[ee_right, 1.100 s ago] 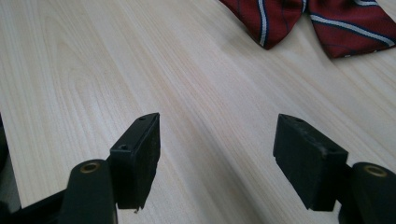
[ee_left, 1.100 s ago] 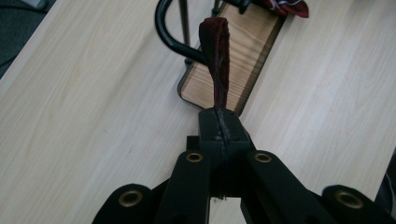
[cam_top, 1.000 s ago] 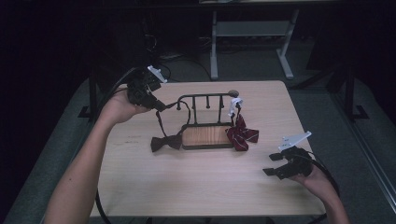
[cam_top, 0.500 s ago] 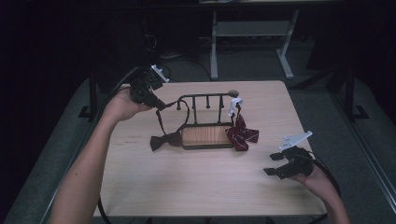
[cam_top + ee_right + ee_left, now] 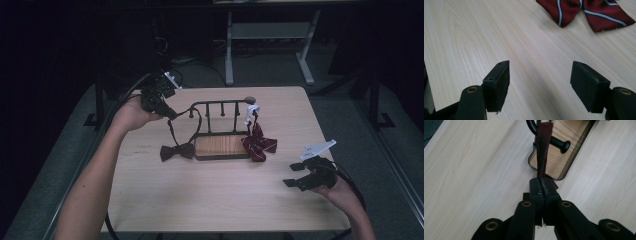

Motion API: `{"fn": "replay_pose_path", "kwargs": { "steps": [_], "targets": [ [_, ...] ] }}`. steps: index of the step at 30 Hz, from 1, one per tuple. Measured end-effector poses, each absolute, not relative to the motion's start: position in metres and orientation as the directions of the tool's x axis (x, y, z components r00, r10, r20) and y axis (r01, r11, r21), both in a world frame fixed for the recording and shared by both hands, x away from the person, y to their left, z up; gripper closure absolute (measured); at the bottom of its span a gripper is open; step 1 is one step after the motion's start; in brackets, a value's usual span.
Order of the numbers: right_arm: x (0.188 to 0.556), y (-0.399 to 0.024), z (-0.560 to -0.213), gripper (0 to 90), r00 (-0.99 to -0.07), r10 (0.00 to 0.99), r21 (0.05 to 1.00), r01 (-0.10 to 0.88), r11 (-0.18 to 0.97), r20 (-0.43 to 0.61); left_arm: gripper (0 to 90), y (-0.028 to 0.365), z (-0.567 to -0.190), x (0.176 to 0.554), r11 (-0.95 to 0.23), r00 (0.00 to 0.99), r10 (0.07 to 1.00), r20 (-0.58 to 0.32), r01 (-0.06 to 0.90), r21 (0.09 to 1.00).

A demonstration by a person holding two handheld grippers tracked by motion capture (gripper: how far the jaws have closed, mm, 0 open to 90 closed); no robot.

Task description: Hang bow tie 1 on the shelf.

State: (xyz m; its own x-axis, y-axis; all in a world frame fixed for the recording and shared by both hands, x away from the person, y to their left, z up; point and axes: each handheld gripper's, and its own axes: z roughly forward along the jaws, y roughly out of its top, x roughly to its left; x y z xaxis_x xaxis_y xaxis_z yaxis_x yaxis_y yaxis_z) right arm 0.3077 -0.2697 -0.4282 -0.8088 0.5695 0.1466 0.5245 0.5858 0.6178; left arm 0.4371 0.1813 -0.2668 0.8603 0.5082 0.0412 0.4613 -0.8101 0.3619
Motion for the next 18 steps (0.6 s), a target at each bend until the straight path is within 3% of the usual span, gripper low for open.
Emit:
{"fn": "replay_pose_path", "kwargs": {
  "steps": [18],
  "targets": [
    [0.305, -0.275, -0.428, 31.4, -0.798, 0.587, 0.623, 0.53, 0.575, 0.136, 78.7, 0.204, -0.267, 0.419, -0.798, 0.855, 0.516, 0.049, 0.459, 0.39]
  ]
}}
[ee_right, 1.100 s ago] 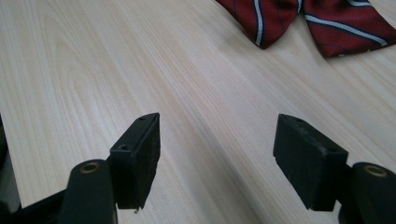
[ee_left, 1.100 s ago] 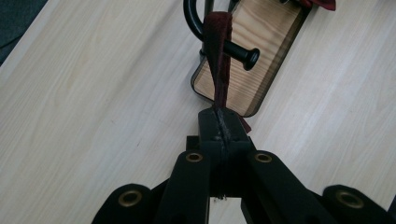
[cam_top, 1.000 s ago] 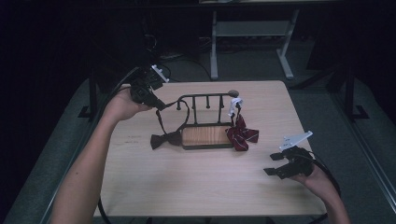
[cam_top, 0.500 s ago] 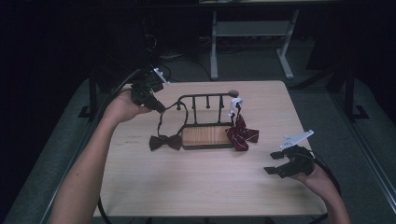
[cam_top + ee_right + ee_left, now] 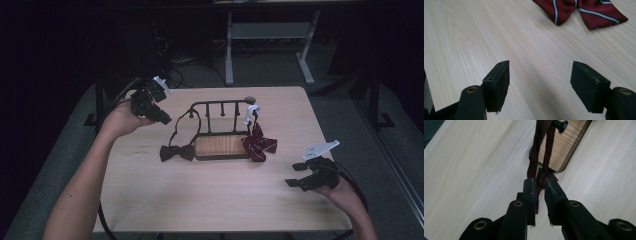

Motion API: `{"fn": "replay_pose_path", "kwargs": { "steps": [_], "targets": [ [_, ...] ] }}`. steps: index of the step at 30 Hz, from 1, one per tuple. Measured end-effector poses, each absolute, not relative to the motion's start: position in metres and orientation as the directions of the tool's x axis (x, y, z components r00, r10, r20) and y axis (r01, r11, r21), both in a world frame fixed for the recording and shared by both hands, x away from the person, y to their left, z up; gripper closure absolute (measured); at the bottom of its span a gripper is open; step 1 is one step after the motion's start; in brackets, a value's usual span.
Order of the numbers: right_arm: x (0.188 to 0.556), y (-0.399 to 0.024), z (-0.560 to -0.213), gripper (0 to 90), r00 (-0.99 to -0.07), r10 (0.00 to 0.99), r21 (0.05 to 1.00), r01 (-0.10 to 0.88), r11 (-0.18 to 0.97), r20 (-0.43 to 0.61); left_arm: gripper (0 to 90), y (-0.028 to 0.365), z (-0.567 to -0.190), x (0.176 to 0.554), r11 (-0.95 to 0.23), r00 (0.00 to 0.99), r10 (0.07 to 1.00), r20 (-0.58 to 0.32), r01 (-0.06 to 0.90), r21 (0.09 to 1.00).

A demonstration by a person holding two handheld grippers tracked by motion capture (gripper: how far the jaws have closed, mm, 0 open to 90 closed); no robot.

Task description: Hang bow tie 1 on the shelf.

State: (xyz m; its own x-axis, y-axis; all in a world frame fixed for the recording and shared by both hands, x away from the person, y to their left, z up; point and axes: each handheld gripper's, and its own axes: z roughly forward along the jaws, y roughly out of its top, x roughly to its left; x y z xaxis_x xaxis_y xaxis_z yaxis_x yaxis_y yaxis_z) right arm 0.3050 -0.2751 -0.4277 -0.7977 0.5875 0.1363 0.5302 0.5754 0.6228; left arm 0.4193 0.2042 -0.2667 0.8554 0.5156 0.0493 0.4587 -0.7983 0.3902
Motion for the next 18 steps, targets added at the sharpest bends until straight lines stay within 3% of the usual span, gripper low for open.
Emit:
{"fn": "replay_pose_path", "kwargs": {
  "steps": [18],
  "targets": [
    [0.305, -0.279, -0.427, 30.6, -0.789, 0.599, 0.622, 0.539, 0.569, 0.136, 75.1, 0.214, -0.283, 0.404, -0.794, 0.862, 0.506, 0.023, 0.455, 0.403]
  ]
}}
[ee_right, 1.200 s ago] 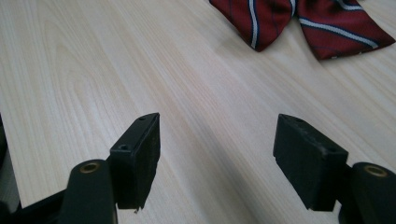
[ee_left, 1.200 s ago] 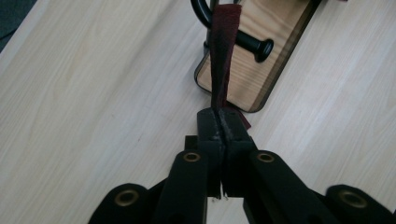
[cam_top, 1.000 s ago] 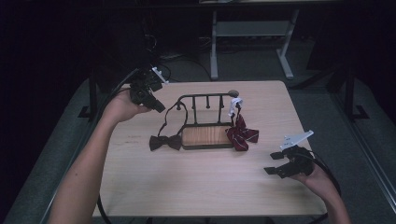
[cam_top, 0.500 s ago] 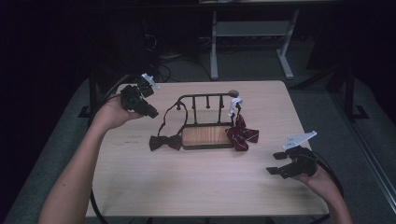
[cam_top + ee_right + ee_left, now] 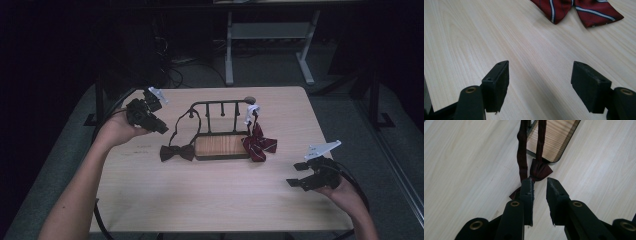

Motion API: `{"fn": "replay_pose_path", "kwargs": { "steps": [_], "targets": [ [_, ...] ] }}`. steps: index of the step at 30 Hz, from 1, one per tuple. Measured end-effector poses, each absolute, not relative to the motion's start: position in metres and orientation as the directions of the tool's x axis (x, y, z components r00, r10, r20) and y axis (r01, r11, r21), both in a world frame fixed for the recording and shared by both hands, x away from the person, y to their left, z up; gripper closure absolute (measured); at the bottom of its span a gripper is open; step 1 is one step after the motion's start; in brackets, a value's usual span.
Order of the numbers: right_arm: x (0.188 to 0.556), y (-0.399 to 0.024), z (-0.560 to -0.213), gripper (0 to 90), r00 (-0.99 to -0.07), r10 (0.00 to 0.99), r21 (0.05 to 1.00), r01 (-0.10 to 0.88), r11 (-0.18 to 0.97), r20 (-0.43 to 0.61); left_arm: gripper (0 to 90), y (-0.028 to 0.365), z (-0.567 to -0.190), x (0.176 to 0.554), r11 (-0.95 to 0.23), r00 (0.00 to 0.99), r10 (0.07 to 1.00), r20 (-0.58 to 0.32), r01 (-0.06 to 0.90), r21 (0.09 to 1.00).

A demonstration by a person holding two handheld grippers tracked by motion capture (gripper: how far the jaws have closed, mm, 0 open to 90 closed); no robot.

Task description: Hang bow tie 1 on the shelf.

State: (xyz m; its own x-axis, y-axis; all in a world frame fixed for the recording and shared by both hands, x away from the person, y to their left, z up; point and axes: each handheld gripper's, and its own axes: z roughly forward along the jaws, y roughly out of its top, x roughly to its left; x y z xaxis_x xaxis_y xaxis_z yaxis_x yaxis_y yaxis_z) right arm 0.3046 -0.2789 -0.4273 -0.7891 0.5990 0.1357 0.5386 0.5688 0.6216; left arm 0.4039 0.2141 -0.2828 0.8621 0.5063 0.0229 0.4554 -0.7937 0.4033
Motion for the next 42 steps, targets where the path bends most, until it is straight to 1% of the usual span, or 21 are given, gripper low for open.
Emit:
{"fn": "replay_pose_path", "kwargs": {
  "steps": [10, 18, 29, 34, 42],
  "targets": [
    [0.305, -0.279, -0.427, 30.2, -0.787, 0.602, 0.621, 0.54, 0.568, 0.134, 73.1, 0.217, -0.291, 0.393, -0.792, 0.871, 0.491, 0.004, 0.445, 0.417],
    [0.304, -0.279, -0.426, 30.2, -0.788, 0.602, 0.623, 0.538, 0.568, 0.131, 72.1, 0.218, -0.294, 0.387, -0.795, 0.877, 0.481, 0.006, 0.433, 0.424],
    [0.304, -0.279, -0.428, 30.1, -0.785, 0.605, 0.616, 0.544, 0.57, 0.134, 67.1, 0.224, -0.304, 0.376, -0.797, 0.878, 0.478, 0.01, 0.429, 0.425],
    [0.304, -0.278, -0.428, 30.0, -0.786, 0.604, 0.617, 0.543, 0.57, 0.133, 67.0, 0.226, -0.308, 0.373, -0.799, 0.881, 0.474, 0.005, 0.428, 0.423],
    [0.304, -0.278, -0.428, 30.0, -0.784, 0.605, 0.615, 0.546, 0.569, 0.136, 63.3, 0.229, -0.316, 0.367, -0.796, 0.878, 0.479, 0.012, 0.428, 0.428]
  ]
}}
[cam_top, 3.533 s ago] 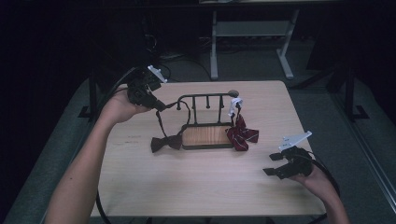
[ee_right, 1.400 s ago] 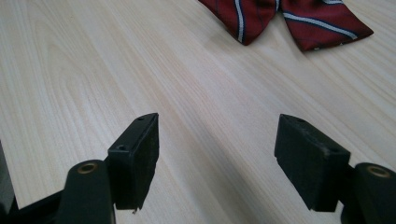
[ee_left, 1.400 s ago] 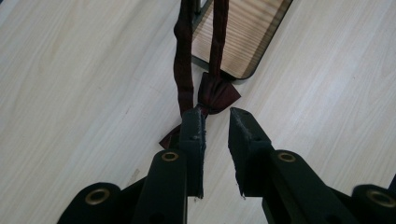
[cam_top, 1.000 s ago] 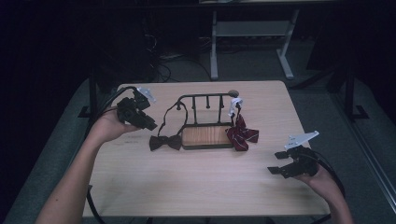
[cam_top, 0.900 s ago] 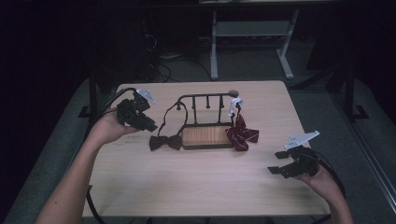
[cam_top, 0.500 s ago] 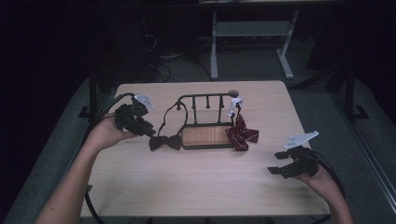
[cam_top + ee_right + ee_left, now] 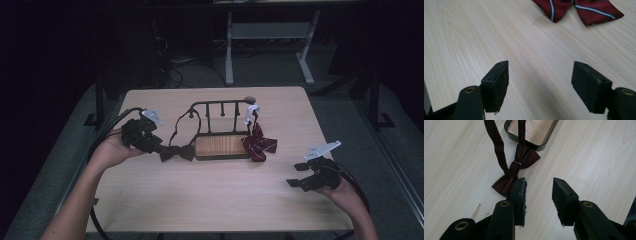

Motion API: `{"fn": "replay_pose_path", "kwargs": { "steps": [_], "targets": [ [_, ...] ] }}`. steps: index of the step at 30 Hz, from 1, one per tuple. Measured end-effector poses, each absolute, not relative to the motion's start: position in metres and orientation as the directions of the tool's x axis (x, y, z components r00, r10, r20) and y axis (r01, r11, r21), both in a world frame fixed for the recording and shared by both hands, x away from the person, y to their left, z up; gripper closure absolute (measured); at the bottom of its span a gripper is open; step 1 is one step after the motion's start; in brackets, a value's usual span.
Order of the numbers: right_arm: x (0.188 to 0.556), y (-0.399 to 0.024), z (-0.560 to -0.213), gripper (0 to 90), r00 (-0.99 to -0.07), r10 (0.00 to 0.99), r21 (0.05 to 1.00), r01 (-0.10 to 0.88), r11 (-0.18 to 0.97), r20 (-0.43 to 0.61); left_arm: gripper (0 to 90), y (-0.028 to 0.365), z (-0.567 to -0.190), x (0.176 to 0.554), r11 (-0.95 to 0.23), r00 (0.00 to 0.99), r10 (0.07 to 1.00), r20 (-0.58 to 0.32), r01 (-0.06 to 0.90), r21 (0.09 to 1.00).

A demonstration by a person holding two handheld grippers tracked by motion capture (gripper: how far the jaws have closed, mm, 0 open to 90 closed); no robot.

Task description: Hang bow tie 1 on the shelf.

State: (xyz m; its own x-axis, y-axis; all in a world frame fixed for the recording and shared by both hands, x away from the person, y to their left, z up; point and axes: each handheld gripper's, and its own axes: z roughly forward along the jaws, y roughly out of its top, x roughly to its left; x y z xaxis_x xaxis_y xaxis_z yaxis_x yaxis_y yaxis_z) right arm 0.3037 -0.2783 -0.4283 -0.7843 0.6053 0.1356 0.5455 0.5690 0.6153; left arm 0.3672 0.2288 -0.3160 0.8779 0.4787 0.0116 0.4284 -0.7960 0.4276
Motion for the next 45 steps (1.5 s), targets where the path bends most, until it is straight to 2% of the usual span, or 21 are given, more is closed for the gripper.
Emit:
{"fn": "replay_pose_path", "kwargs": {
  "steps": [15, 19, 35, 45],
  "targets": [
    [0.303, -0.278, -0.429, 29.9, -0.783, 0.607, 0.611, 0.55, 0.57, 0.138, 55.6, 0.233, -0.332, 0.357, -0.791, 0.873, 0.487, 0.02, 0.432, 0.433],
    [0.303, -0.278, -0.429, 29.8, -0.784, 0.606, 0.609, 0.548, 0.573, 0.135, 51.3, 0.235, -0.339, 0.354, -0.789, 0.871, 0.49, 0.019, 0.434, 0.434],
    [0.303, -0.277, -0.432, 29.6, -0.787, 0.6, 0.608, 0.547, 0.575, 0.141, 45.3, 0.241, -0.362, 0.345, -0.787, 0.866, 0.499, 0.014, 0.446, 0.427],
    [0.302, -0.276, -0.436, 29.4, -0.795, 0.59, 0.622, 0.534, 0.573, 0.139, 41.2, 0.24, -0.383, 0.333, -0.752, 0.86, 0.51, -0.004, 0.448, 0.483]
  ]
}}
